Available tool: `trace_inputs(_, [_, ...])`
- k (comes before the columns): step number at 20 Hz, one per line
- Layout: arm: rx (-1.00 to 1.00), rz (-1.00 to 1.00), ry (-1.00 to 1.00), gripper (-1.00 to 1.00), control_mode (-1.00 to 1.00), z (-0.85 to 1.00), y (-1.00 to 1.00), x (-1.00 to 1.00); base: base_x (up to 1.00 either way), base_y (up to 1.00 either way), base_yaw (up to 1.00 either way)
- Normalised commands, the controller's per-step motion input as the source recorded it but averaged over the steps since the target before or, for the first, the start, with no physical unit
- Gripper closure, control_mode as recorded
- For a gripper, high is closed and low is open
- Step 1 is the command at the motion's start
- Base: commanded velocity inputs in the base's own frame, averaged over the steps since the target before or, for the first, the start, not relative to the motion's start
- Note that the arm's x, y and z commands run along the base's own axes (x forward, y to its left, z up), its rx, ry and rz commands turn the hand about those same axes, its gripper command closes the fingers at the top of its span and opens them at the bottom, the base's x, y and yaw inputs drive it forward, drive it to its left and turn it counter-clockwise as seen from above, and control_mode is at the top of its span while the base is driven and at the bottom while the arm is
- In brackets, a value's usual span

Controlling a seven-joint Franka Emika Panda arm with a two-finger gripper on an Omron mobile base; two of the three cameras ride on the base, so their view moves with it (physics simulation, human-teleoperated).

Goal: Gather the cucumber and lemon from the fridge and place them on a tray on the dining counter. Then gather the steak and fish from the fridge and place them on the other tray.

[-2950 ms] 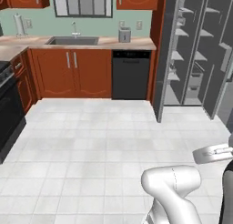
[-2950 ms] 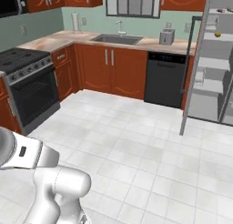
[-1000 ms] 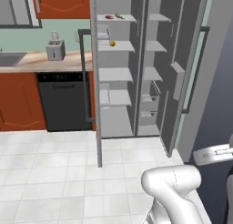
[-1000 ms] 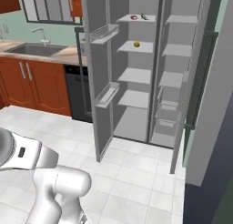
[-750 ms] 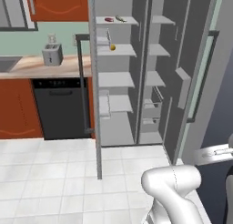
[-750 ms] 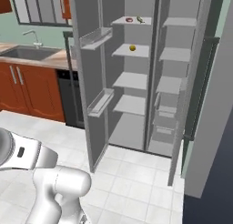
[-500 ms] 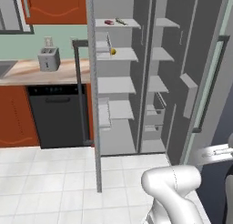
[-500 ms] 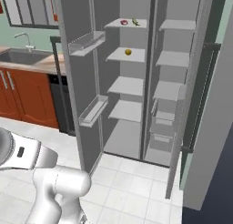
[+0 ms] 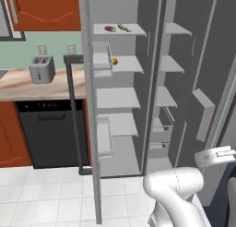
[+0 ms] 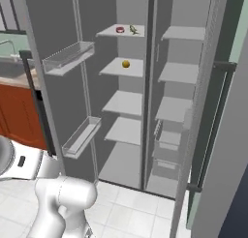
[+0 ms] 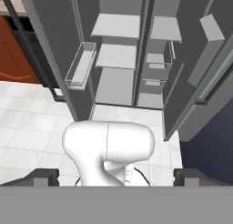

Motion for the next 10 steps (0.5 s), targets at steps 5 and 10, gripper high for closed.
trace_inputs(5, [0.00,0.00,0.00,-1.00,1.00,0.00,0.00,0.00,0.70,-0.44,0.00])
trace_inputs(10, [0.00,0.00,0.00,-1.00,1.00,0.00,0.00,0.00,0.69,-0.41,0.00])
